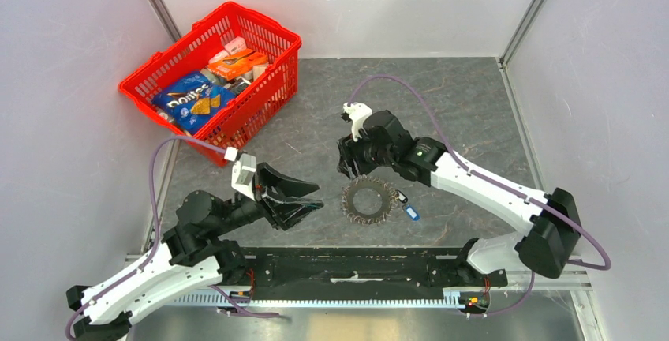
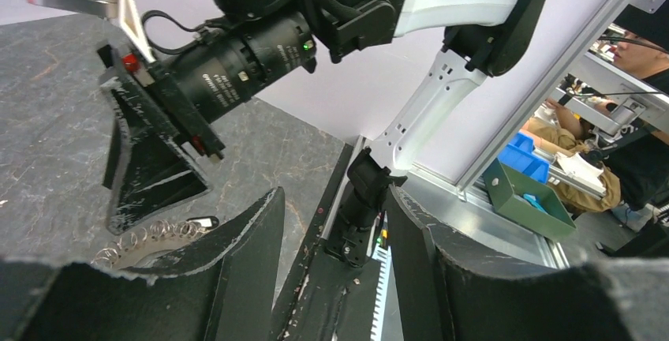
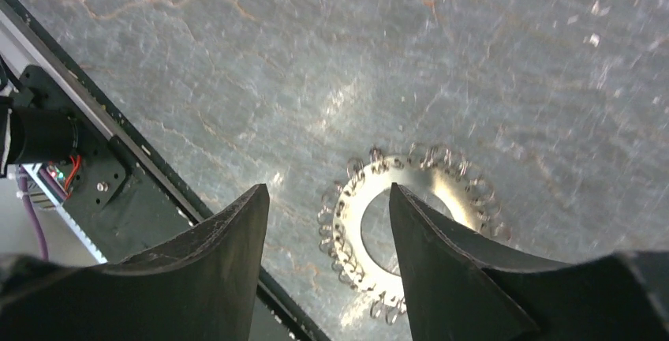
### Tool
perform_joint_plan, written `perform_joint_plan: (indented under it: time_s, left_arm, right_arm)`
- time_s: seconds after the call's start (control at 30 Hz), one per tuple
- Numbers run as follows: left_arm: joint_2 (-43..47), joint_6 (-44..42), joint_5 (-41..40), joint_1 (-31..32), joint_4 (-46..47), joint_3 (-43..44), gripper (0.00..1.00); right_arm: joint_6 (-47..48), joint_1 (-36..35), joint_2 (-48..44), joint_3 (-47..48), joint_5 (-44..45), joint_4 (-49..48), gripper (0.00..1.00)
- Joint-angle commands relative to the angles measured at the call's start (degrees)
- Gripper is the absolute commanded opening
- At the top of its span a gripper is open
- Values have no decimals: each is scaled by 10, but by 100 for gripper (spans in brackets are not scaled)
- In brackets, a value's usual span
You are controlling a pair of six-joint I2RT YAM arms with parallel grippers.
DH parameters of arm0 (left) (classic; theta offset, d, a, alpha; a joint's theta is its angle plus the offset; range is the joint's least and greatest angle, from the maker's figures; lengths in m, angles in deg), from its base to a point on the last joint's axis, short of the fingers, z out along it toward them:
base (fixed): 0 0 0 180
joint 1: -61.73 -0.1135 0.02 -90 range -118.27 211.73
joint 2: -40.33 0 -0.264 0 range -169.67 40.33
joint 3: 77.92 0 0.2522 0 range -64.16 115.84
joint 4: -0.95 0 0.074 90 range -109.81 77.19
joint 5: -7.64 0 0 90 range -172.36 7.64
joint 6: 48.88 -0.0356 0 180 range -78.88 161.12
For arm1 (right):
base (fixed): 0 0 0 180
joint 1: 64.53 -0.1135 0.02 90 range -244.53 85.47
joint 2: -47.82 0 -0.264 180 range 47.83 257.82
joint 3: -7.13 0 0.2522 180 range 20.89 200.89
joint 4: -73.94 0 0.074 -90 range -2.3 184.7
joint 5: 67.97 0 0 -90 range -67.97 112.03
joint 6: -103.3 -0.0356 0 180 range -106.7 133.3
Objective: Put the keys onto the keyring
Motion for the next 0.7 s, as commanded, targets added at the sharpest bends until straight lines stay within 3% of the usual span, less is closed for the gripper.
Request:
perform_joint_plan:
  time_s: [0.0, 0.37, 0.67]
  left_arm:
    - [-13, -30, -15, -1, -7, 21, 57]
    - [-57, -28, -22, -1, 18, 14, 57]
    - [-94, -28, -28, -1, 37, 12, 57]
  right_arm:
    - [-54, -1, -41, -60, -9, 13, 66]
    - [-170, -5, -167, -210, -8, 28, 65]
    - [-206, -6, -172, -248, 68, 38, 62]
